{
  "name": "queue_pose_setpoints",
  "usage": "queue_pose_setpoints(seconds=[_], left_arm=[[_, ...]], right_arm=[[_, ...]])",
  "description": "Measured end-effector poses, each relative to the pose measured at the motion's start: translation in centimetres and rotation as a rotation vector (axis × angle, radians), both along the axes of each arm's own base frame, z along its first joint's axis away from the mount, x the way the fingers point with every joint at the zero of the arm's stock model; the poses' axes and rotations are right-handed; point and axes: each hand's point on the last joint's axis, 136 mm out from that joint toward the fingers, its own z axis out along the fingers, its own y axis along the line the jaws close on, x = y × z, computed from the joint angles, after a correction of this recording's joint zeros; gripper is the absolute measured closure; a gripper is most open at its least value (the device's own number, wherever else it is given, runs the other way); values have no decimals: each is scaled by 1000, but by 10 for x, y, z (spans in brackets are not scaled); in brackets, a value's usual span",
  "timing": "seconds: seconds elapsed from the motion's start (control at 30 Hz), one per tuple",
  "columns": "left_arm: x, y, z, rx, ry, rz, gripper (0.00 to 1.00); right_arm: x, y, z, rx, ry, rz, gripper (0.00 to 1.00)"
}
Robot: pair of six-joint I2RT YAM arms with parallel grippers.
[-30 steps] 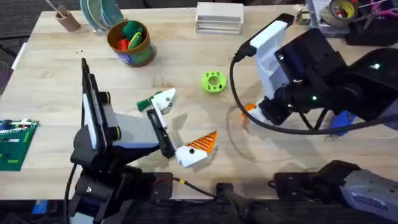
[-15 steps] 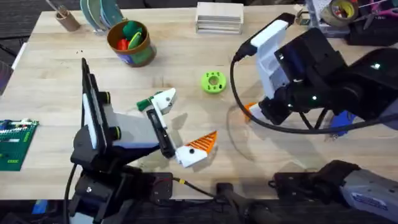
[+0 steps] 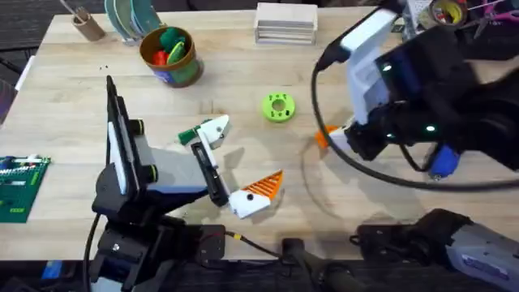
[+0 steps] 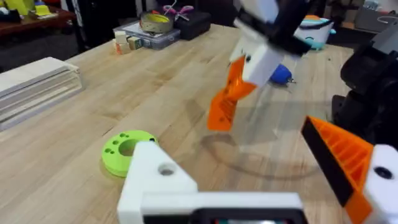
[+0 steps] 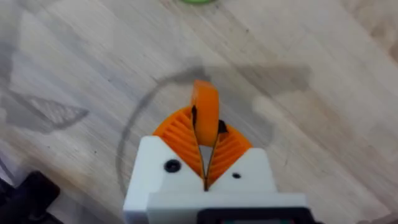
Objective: Pick up the gripper from the table and insert it into the empty holder that is missing its gripper. Then pick up a screw, insert it into the mounting hole, and use the screwdriver to tighten it. Finally, clean up the table by picking up the vegetable and placing it into the bucket.
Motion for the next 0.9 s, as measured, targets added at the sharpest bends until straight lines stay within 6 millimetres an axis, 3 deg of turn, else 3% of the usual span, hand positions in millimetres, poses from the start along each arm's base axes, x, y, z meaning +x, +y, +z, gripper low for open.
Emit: queue_pose_setpoints(seconds=[0.2,0.5,0.6,0.9], left_arm=[[0,0,0,0,0,0,8],[0,0,0,0,0,0,8],[0,0,0,0,0,0,8],[0,0,0,0,0,0,8]], right_arm=[[1,0,50,99,-161,0,982],[-19,-19,113,320,-339,-146,982],[-21,-20,122,405,-365,-198,982],[-8,18,114,751,-306,-254,982]])
